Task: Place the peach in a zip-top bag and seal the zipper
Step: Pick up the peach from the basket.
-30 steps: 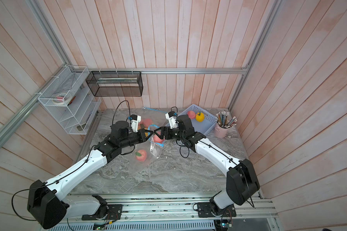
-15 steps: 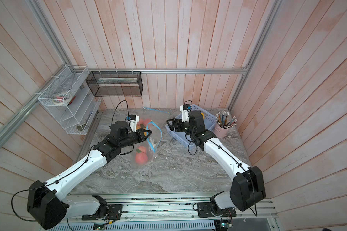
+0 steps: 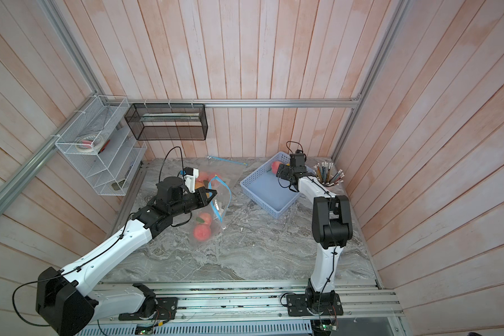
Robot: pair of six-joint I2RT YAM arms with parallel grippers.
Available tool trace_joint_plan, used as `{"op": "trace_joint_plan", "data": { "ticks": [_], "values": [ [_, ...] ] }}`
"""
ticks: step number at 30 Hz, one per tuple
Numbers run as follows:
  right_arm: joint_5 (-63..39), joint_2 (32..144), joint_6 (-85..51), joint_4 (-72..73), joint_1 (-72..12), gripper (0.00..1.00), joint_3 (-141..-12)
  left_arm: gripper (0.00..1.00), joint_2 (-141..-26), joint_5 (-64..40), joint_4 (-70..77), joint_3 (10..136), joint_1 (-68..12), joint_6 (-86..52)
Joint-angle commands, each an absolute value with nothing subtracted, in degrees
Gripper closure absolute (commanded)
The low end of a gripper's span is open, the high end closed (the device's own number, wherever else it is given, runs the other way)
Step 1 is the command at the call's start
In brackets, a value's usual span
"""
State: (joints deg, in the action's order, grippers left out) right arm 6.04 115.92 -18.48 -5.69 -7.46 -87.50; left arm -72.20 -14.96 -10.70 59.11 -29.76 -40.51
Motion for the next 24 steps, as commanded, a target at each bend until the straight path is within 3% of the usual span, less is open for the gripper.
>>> {"op": "trace_joint_plan", "data": {
  "ticks": [1, 13, 24],
  "values": [
    [9.9, 119.3, -15.2, -7.6, -6.7, 0.04, -92.5, 1.0, -71.6, -14.2, -11.2, 58.6, -29.4, -39.4],
    [10.8, 132.3, -14.5, -11.0, -4.9, 0.17, -104.8, 1.0, -72.2, -14.3, -11.3, 58.9, -29.3, -39.4],
    [8.6, 138.4, -12.2, -14.3, -4.1, 0.18, -113.0, 1.0, -72.2, -14.2, -11.6, 58.9, -29.3, -39.3]
  ]
}}
